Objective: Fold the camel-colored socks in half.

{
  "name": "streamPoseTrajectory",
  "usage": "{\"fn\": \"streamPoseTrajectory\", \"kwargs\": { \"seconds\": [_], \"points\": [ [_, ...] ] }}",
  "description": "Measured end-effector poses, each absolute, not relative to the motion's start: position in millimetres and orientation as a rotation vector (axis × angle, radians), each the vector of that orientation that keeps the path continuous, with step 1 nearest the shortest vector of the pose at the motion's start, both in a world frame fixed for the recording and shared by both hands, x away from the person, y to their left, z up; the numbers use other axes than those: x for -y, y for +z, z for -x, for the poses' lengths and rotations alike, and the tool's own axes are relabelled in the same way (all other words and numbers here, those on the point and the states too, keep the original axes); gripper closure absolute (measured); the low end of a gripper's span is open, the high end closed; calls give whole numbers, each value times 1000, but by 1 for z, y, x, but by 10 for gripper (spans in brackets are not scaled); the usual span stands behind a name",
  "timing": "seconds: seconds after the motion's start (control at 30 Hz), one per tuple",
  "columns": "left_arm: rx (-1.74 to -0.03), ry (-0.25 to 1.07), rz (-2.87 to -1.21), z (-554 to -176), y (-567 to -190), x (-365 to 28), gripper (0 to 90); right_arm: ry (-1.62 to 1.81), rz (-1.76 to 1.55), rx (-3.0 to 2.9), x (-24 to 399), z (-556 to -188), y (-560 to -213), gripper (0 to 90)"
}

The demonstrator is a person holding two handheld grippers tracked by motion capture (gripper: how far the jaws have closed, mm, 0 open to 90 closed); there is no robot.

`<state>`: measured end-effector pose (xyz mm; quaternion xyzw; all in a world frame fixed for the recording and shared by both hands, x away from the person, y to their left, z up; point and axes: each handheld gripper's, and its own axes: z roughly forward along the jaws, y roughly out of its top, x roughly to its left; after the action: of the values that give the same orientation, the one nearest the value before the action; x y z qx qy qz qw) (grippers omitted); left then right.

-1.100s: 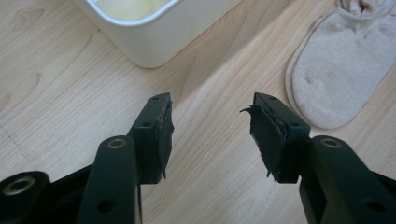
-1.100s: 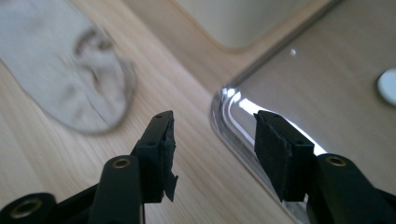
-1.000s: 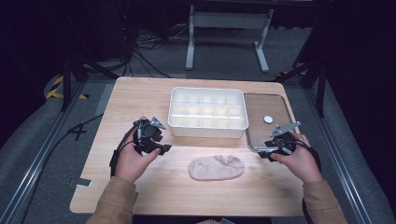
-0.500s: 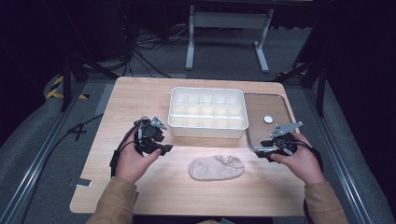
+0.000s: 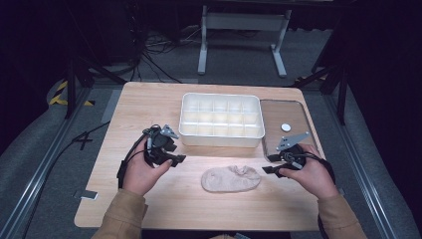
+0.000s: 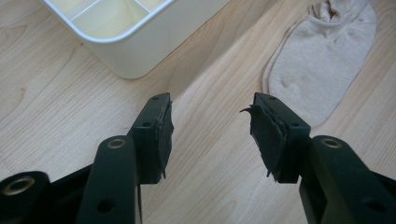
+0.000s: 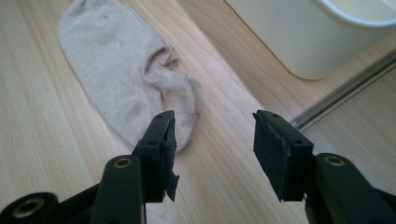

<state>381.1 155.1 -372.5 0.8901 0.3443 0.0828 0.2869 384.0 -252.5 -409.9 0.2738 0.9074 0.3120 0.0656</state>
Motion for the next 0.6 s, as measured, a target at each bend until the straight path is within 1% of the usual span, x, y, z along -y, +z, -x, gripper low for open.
{"fn": "streamPoseTrajectory", "kwargs": {
  "seconds": [0.13, 0.17, 0.23, 0.27, 0.43, 0.47, 0.6],
  "points": [
    [-941, 182, -2366, -380, -373, -154, 484, 1015, -829, -2739, 238, -382, -415, 542],
    [-946, 173, -2369, -381, -374, -154, 472, 1029, -829, -2749, 233, -381, -417, 568],
    [-935, 164, -2371, -380, -374, -153, 480, 1035, -802, -2758, 224, -379, -420, 601],
    [-935, 164, -2371, -380, -374, -153, 481, 1035, -802, -2758, 224, -379, -420, 601],
    [-909, 132, -2361, -377, -377, -147, 482, 1095, -725, -2750, 202, -372, -424, 712],
    [-909, 130, -2366, -376, -377, -146, 476, 1089, -703, -2749, 197, -371, -425, 747],
    [-893, 143, -2368, -373, -381, -141, 486, 1078, -672, -2789, 184, -367, -432, 785]
  ]
}}
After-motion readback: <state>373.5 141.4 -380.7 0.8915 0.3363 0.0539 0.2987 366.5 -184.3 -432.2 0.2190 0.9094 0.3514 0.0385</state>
